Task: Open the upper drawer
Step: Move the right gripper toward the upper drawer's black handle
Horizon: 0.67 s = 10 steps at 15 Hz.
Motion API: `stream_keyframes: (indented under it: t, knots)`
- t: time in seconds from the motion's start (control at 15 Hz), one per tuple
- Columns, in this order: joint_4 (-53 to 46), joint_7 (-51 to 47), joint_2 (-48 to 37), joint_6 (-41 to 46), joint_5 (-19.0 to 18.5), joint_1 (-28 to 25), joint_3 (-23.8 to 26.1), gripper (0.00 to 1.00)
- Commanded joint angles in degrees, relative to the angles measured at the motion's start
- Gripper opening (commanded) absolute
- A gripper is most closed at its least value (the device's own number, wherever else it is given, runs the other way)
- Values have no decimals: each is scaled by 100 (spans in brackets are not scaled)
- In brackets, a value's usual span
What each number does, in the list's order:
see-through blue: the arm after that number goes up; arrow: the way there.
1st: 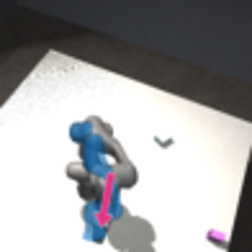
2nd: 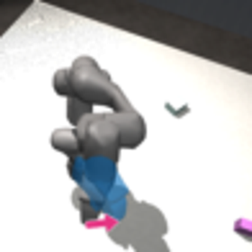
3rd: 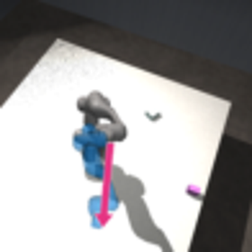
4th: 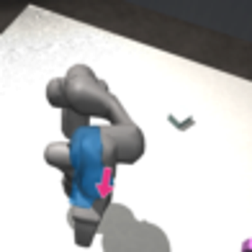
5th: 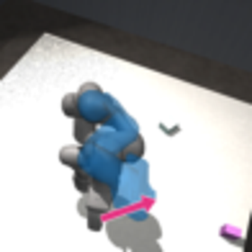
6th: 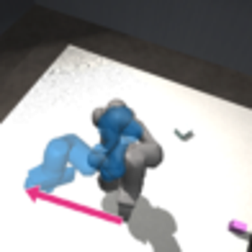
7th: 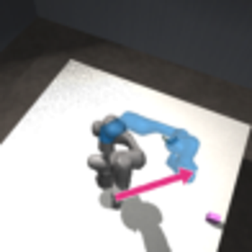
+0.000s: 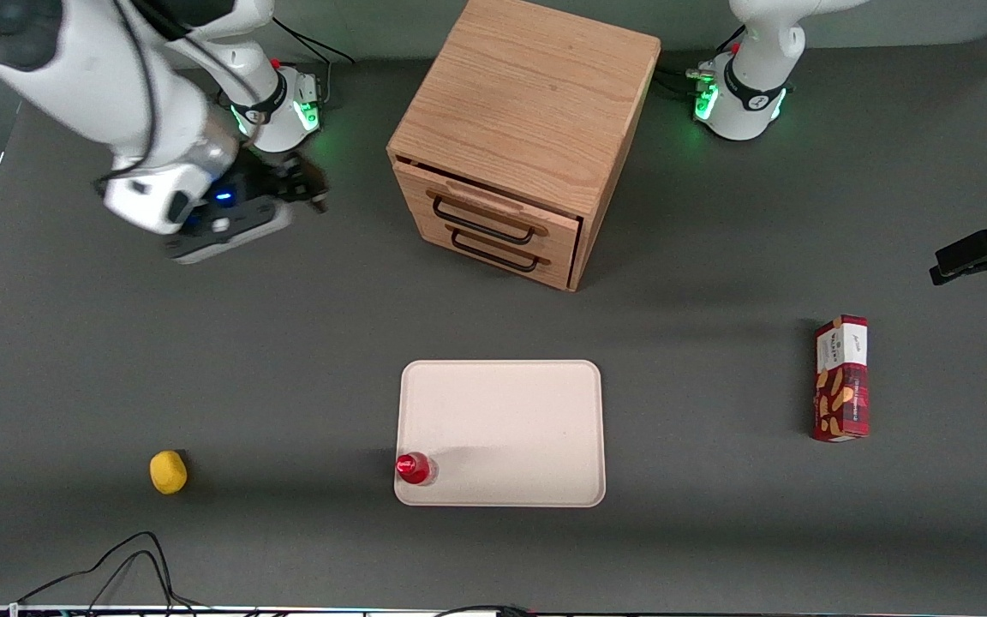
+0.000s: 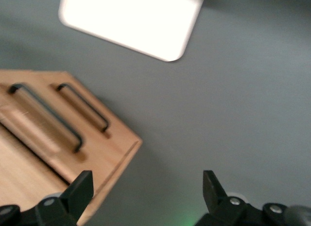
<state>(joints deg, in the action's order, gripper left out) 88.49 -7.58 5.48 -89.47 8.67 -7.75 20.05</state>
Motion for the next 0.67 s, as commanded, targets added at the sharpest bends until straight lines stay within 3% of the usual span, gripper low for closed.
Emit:
stream_keyframes:
  t: [0.0, 0.2, 0.6]
  knots:
    - [-568, 282, 523, -8, 223, -156, 402, 100]
    - [-877, 676, 858, -228, 144, -551, 483, 100]
    - [-1053, 2239, 1420, -746, -575, -816, 816, 100]
